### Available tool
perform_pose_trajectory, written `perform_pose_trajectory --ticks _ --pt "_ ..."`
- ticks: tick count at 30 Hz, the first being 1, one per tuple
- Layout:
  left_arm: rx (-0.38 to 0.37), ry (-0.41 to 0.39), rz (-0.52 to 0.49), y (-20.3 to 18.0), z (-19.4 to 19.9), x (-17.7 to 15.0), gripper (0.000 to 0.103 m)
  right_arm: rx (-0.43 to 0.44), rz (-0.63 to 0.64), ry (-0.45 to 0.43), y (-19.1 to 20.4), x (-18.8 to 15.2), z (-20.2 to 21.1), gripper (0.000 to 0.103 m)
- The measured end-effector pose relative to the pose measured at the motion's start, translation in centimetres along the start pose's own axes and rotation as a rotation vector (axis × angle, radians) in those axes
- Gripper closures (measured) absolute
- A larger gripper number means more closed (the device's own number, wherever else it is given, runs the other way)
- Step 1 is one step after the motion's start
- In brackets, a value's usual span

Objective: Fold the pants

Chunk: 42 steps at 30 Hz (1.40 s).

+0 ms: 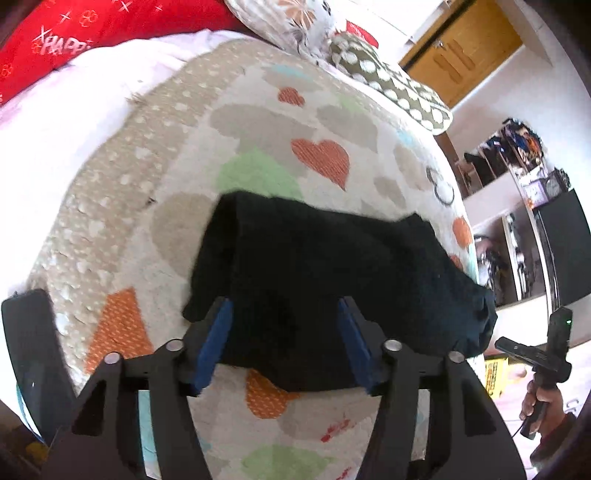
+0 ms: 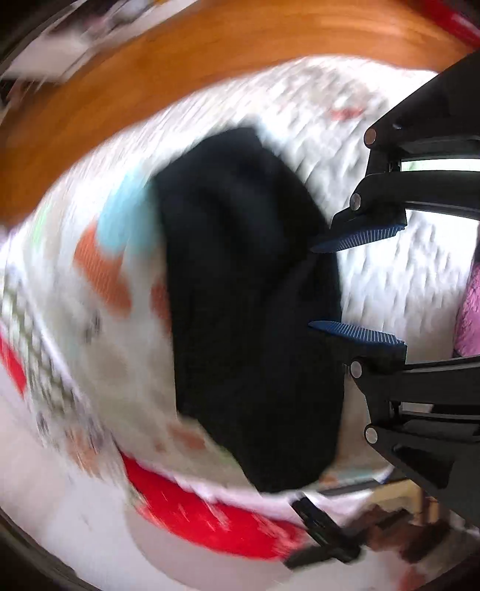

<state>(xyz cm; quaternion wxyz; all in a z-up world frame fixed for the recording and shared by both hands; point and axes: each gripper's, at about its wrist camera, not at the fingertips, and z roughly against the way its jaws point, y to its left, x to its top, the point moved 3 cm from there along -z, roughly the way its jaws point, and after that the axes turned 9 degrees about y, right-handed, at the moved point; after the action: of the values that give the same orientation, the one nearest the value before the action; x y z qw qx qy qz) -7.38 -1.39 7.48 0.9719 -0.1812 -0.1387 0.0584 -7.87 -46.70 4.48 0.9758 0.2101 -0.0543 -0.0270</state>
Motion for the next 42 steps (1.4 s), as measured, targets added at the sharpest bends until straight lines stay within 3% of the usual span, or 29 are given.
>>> perform_pose_trajectory --ticks 2,6,11,12,15,16,17,18,19,21,25,27,29,32,34,36,38,40,42 --pt "0.009 0.008 0.003 0.7 0.0 0.5 0.032 0.028 0.093 -0.028 2.8 2.3 -0.9 0.061" --pt "0.015 0.019 -0.013 1.1 -1.1 2.1 0.032 0.022 0.201 -0.043 6.3 6.9 -3.9 0.059" --pt "-0.003 0.053 -0.05 0.7 -2.9 3.9 0.032 -0.021 0.256 -0.037 9.1 12.7 -8.6 0.045" --pt "-0.001 0.063 -0.069 0.5 -3.4 4.2 0.032 -0.021 0.269 -0.031 9.4 13.2 -9.1 0.041" --pt "-0.022 0.077 -0.121 -0.7 -4.4 4.6 0.036 0.008 0.321 0.048 11.0 14.7 -12.0 0.041" --pt "-0.019 0.086 -0.14 -1.1 -4.6 4.7 0.042 0.03 0.352 0.068 11.4 14.6 -12.5 0.043" --pt "-0.007 0.097 -0.162 -1.5 -4.9 4.8 0.06 0.04 0.391 0.087 12.1 14.6 -13.1 0.045" --pt "0.014 0.11 -0.188 -1.8 -5.2 5.0 0.077 0.019 0.423 0.11 12.5 14.4 -13.6 0.07" --pt "0.032 0.126 -0.205 -2.0 -5.4 5.1 0.083 0.001 0.441 0.141 13.0 14.4 -14.3 0.1" --pt "-0.001 0.139 -0.185 -1.7 -5.2 5.7 0.086 0.037 0.433 0.146 13.8 14.8 -14.2 0.101" --pt "0.002 0.118 -0.203 -1.4 -4.0 7.1 0.088 0.139 0.37 0.046 14.6 17.0 -11.8 0.101" --pt "0.038 0.097 -0.2 -0.7 -3.5 8.0 0.088 0.122 0.349 0.036 14.6 18.0 -12.4 0.101" --pt "0.036 0.13 -0.182 0.1 -4.3 8.3 0.088 0.077 0.339 0.048 14.4 18.4 -14.2 0.101" --pt "0.065 0.172 -0.145 1.2 -6.1 8.0 0.087 0.003 0.329 0.057 13.8 18.1 -16.5 0.095" --pt "0.061 0.165 -0.118 1.3 -6.0 7.9 0.083 0.005 0.292 0.04 13.2 17.5 -15.6 0.085" --pt "0.056 0.156 -0.079 1.5 -5.4 7.7 0.07 0.04 0.244 -0.02 12.4 16.3 -13.0 0.057" --pt "0.089 0.122 -0.031 2.0 -4.0 7.4 0.063 0.068 0.229 -0.075 11.2 14.2 -9.9 0.054" --pt "0.114 0.067 -0.012 2.0 -2.3 7.0 0.061 0.034 0.226 -0.088 9.8 12.2 -8.3 0.054" --pt "0.138 0.0 -0.015 1.5 -0.4 6.6 0.051 -0.005 0.204 -0.085 7.9 10.3 -6.8 0.054"
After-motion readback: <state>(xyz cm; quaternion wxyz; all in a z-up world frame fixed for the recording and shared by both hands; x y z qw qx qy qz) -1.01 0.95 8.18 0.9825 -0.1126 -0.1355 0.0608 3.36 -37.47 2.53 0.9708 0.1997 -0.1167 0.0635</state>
